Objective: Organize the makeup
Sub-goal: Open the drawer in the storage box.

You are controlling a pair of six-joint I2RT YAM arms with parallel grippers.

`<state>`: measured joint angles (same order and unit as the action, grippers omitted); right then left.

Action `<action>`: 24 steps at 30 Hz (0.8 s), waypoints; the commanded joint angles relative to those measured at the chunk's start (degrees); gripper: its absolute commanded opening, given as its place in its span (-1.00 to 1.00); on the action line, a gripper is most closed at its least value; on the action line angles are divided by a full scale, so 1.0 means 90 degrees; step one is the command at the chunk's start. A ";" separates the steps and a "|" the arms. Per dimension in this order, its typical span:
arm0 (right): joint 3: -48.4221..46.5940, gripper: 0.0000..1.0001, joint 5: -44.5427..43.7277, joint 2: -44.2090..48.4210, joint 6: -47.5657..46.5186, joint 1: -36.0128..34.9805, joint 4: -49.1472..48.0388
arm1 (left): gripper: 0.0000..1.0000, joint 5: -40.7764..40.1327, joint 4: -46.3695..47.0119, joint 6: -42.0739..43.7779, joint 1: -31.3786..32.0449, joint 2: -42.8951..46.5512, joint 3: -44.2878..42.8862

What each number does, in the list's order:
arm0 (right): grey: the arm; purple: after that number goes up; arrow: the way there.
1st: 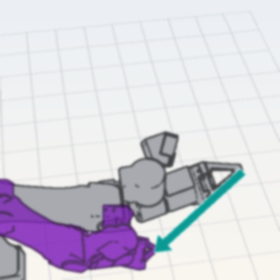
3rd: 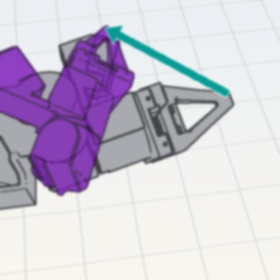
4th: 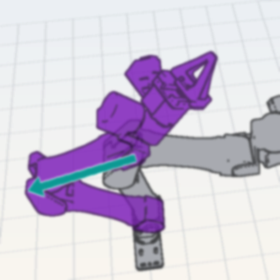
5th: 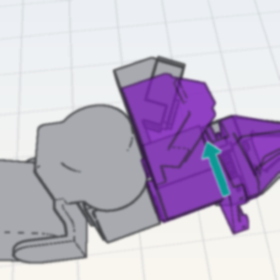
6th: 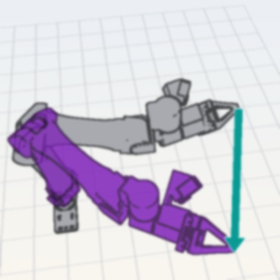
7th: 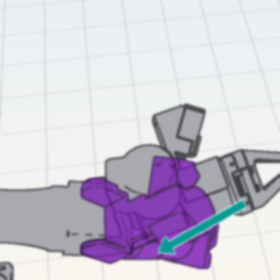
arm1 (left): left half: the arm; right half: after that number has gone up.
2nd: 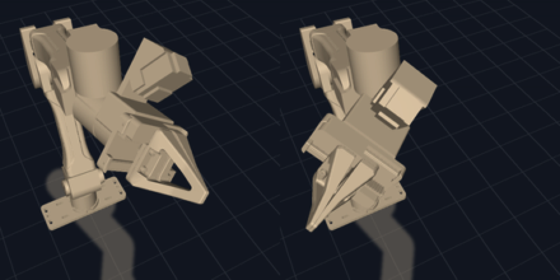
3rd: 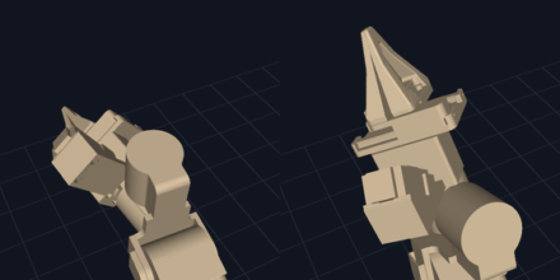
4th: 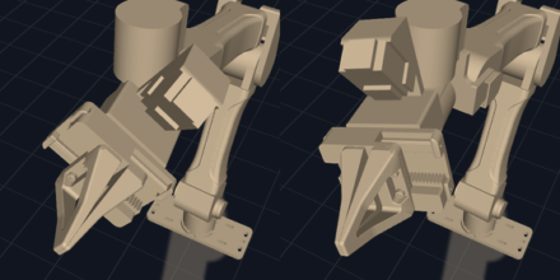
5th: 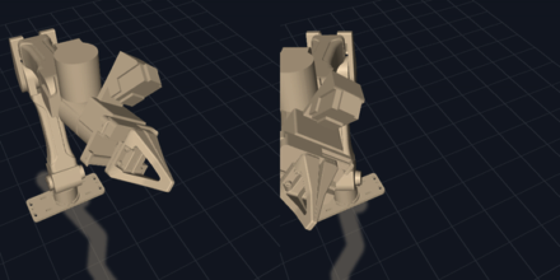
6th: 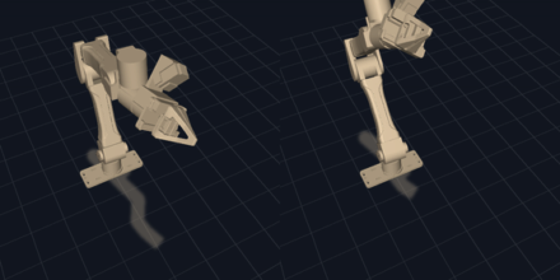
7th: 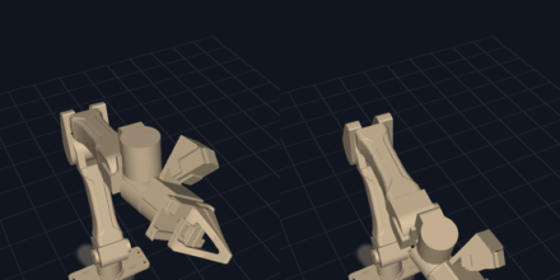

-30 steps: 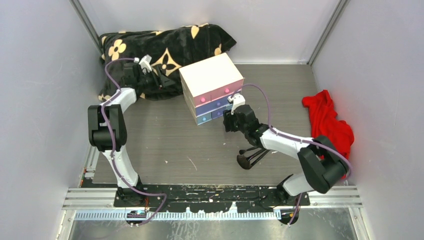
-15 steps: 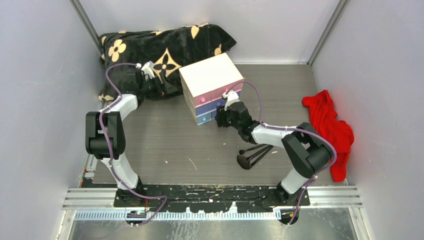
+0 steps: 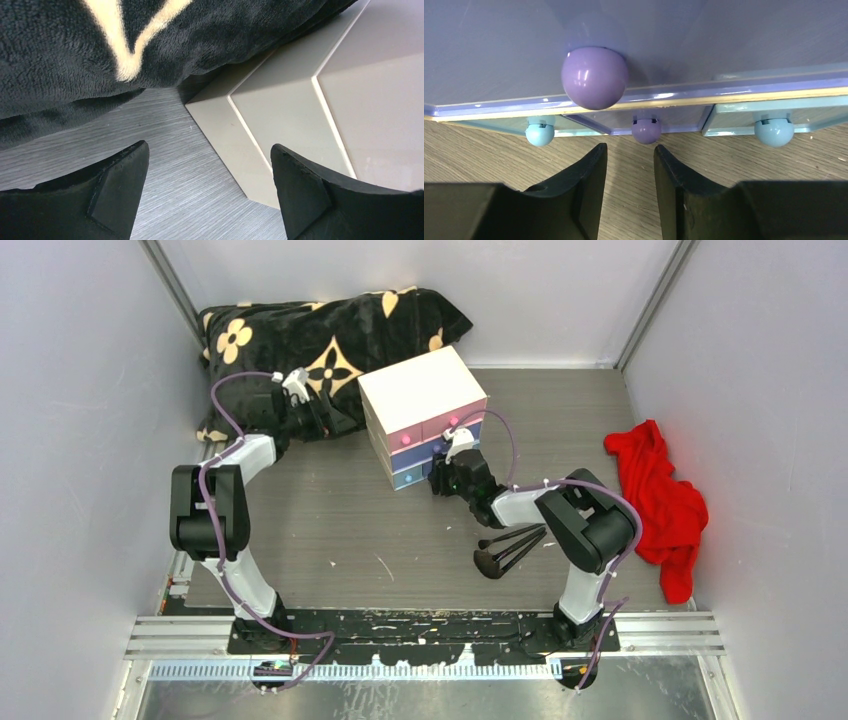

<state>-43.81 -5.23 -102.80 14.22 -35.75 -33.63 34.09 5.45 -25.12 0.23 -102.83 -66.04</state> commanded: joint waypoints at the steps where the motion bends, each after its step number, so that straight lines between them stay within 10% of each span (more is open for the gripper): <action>1: -0.0086 -0.11 -0.0285 0.0131 0.0057 0.0012 -0.0764 | 0.83 0.0107 0.0438 -0.0011 -0.0006 0.0386 -0.0005; 14: -0.0089 -0.14 -0.0737 0.0025 0.0003 -0.0017 -0.0852 | 0.84 0.0132 0.0585 -0.0042 -0.0006 0.0368 0.0094; 24: -0.0041 -0.78 -0.1217 -0.0002 -0.0095 -0.0062 -0.0729 | 0.85 0.0169 0.0610 -0.0057 -0.0006 0.0408 0.0118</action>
<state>-43.64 -12.19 -103.77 14.20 -36.60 -35.99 34.37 7.16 -25.30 0.23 -101.86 -64.84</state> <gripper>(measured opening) 0.126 0.921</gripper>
